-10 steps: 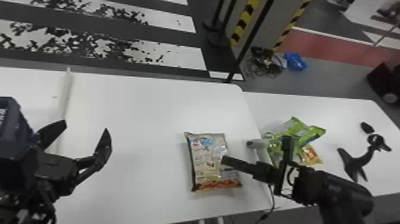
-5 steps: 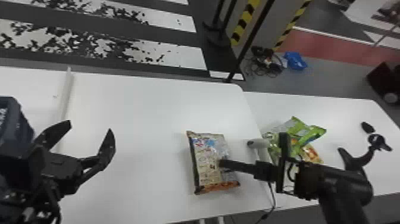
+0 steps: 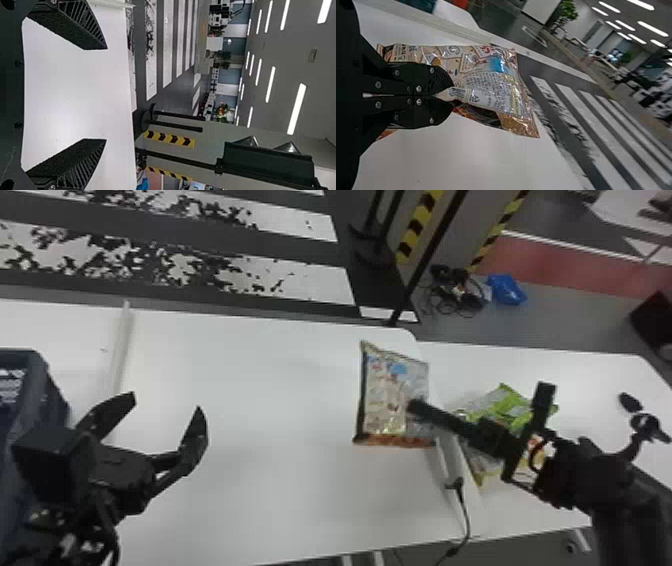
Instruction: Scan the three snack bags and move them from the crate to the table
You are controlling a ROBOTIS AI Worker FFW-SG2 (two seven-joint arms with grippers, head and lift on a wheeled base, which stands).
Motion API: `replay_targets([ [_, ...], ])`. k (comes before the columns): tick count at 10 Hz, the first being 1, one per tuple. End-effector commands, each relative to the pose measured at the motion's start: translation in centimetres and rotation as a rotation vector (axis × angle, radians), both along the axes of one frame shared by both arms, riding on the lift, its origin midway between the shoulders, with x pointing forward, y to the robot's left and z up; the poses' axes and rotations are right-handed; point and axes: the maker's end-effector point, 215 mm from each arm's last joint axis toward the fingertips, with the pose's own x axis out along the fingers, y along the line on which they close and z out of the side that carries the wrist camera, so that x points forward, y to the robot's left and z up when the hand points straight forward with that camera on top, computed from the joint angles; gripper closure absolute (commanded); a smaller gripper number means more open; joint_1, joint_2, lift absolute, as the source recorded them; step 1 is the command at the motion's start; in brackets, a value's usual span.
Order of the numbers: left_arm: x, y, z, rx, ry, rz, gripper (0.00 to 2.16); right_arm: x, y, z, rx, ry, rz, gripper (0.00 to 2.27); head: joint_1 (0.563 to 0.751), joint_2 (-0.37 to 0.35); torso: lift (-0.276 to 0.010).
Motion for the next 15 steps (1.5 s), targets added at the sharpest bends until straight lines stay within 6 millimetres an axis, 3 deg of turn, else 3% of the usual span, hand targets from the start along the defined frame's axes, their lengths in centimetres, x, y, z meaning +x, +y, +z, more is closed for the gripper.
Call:
replay_targets([
  [1, -0.2, -0.1, -0.4, 0.008, 0.005, -0.005, 0.03, 3.6, -10.3, 5.1, -0.126, -0.300, -0.355, 2.24, 0.695, -0.350, -0.062],
  [2, -0.2, 0.0, -0.8, 0.014, 0.012, -0.007, 0.03, 3.9, -17.0, 5.7, -0.198, -0.351, -0.581, 2.24, 0.695, -0.350, -0.062],
  [4, -0.1, 0.3, -1.3, 0.017, 0.018, -0.008, 0.03, 2.9, -25.9, 2.3, -0.310, -0.238, -0.855, 2.24, 0.695, -0.350, -0.062],
  [6, 0.1, 0.5, -1.4, 0.012, 0.009, -0.009, 0.03, 0.6, -31.1, -2.7, -0.455, -0.026, -1.007, 2.24, 0.695, -0.350, -0.062],
  [7, 0.3, 0.4, -1.4, 0.004, 0.007, -0.011, 0.03, 0.2, -32.3, -5.1, -0.516, 0.079, -1.011, 2.24, 0.695, -0.350, -0.062],
  [8, 0.5, 0.2, -1.3, -0.003, -0.005, -0.017, 0.03, 0.8, -31.7, -6.2, -0.573, 0.109, -0.968, 2.21, 0.695, -0.350, -0.062],
  [10, 0.8, -0.5, -1.3, -0.010, -0.007, -0.027, 0.03, 3.3, -29.1, -6.5, -0.642, 0.105, -0.879, 1.87, 0.695, -0.350, -0.062],
  [11, 0.8, -1.0, -1.3, -0.012, -0.005, -0.036, 0.03, 4.0, -28.0, -6.6, -0.645, 0.098, -0.856, 0.71, 0.695, -0.350, -0.062],
  [12, 0.9, -1.0, -1.3, -0.012, -0.007, -0.034, 0.03, 4.4, -27.9, -6.1, -0.662, 0.099, -0.868, 0.00, 0.695, -0.350, -0.062],
  [15, 1.1, -0.8, -1.4, -0.009, -0.003, -0.030, 0.03, 3.2, -25.0, -7.2, -0.657, 0.192, -0.765, 0.07, 0.695, -0.350, -0.062],
])
